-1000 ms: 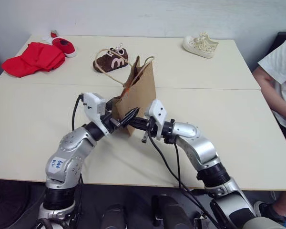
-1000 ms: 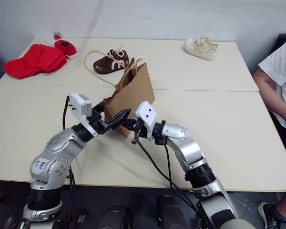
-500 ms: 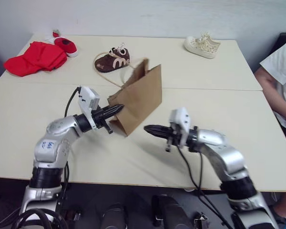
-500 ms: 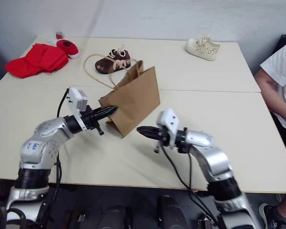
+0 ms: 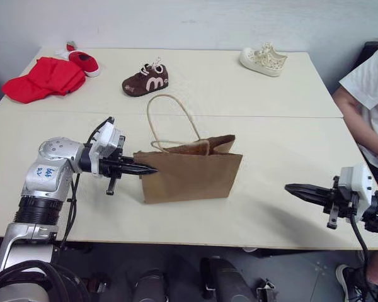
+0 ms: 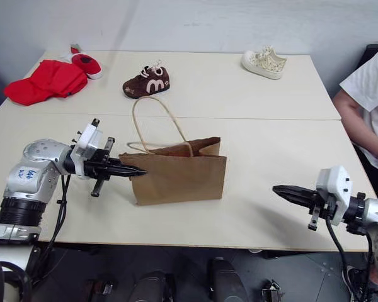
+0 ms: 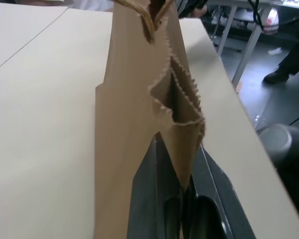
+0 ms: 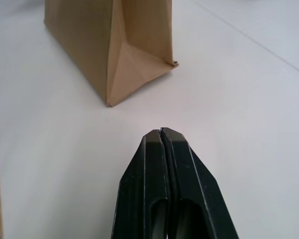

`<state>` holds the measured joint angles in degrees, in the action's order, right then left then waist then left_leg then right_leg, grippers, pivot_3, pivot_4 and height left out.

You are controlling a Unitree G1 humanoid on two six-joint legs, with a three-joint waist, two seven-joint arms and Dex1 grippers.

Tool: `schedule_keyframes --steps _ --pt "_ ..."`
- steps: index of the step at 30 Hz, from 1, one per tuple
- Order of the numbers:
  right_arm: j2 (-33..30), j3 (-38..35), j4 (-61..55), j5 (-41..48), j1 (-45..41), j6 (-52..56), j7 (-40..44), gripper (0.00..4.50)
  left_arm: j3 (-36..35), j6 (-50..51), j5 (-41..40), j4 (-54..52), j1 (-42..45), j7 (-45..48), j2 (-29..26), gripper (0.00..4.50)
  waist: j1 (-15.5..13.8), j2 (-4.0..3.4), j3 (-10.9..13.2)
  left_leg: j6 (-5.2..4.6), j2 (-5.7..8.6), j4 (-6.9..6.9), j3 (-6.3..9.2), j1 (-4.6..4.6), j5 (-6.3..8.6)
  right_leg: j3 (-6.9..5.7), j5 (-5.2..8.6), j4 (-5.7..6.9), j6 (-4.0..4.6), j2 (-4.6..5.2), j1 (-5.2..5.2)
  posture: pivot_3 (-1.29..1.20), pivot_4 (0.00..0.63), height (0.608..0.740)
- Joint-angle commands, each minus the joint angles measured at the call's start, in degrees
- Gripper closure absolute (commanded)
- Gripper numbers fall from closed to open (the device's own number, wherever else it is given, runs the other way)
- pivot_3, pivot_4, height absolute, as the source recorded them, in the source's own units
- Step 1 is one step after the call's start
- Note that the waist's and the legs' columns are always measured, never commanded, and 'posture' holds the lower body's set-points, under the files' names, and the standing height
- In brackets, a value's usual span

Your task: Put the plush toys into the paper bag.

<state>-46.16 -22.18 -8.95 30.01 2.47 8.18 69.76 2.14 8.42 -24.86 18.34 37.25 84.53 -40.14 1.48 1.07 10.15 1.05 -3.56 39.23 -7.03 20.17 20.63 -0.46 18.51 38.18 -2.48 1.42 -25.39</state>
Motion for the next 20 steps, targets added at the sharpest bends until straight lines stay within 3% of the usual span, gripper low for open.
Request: schedule_keyframes --steps 1,3,6,10,14,17,20 --pt "1.22 0.89 -1.87 0.45 -0.41 -0.88 -1.67 4.5 -0.41 -3.13 1.98 0.98 0.18 0.21 -0.31 4.49 0.02 0.0 0.0 0.0 0.0 0.0 0.0 0.0 0.0 0.0 0.0 0.0 0.0 0.01 0.0 0.0 0.15 0.74" --pt "1.49 1.57 -3.93 4.61 -0.52 4.53 -2.9 4.5 -1.31 -1.8 2.3 0.98 0.36 -2.25 -0.68 4.3 0.03 -0.01 0.0 0.0 -0.02 -0.01 0.0 0.0 0.0 0.0 0.0 0.0 0.0 0.01 -0.01 0.0 0.15 0.74" --pt "-0.12 2.73 -8.41 8.76 0.0 11.8 -3.19 3.91 -4.61 0.44 0.7 -1.82 -1.07 -5.77 -1.7 3.58 0.09 -0.02 0.01 0.0 -0.03 0.0 0.02 0.0 0.0 0.01 0.0 0.09 0.0 0.05 -0.02 0.0 0.15 0.74" --pt "0.98 3.69 -9.15 6.98 -3.36 8.94 -4.41 2.46 -11.81 4.51 -1.51 -7.64 -10.22 -9.53 -6.42 2.25 0.84 -0.03 0.01 0.0 -0.08 -0.05 0.01 -0.07 0.0 0.09 0.02 0.15 0.04 0.03 -0.05 0.0 0.15 0.74" --pt "-0.77 5.62 -3.76 2.88 -8.75 2.72 -0.28 1.13 -17.93 4.9 -1.33 -14.04 -20.63 -12.7 -9.82 1.02 0.41 -0.02 0.01 0.0 -0.07 -0.05 0.07 -0.05 0.0 0.04 0.04 0.14 0.07 0.06 -0.07 0.0 0.15 0.74" --pt "-3.18 6.36 2.54 0.69 -13.95 -0.75 3.54 0.08 -22.46 3.66 -0.61 -18.22 -28.61 -14.83 -10.82 0.98 0.07 -0.03 0.02 -0.11 -0.01 -0.04 0.06 -0.03 0.07 0.04 0.04 0.1 0.06 0.14 -0.06 0.0 0.15 0.74" --pt "-4.66 7.73 6.8 -0.13 -17.51 -2.72 6.9 0.04 -25.53 3.51 0.46 -20.01 -34.71 -16.1 -12.19 0.98 -0.09 -0.04 0.02 -0.15 0.0 -0.03 0.09 -0.03 0.09 -0.03 0.03 0.05 0.06 0.19 -0.04 0.0 0.15 0.74"
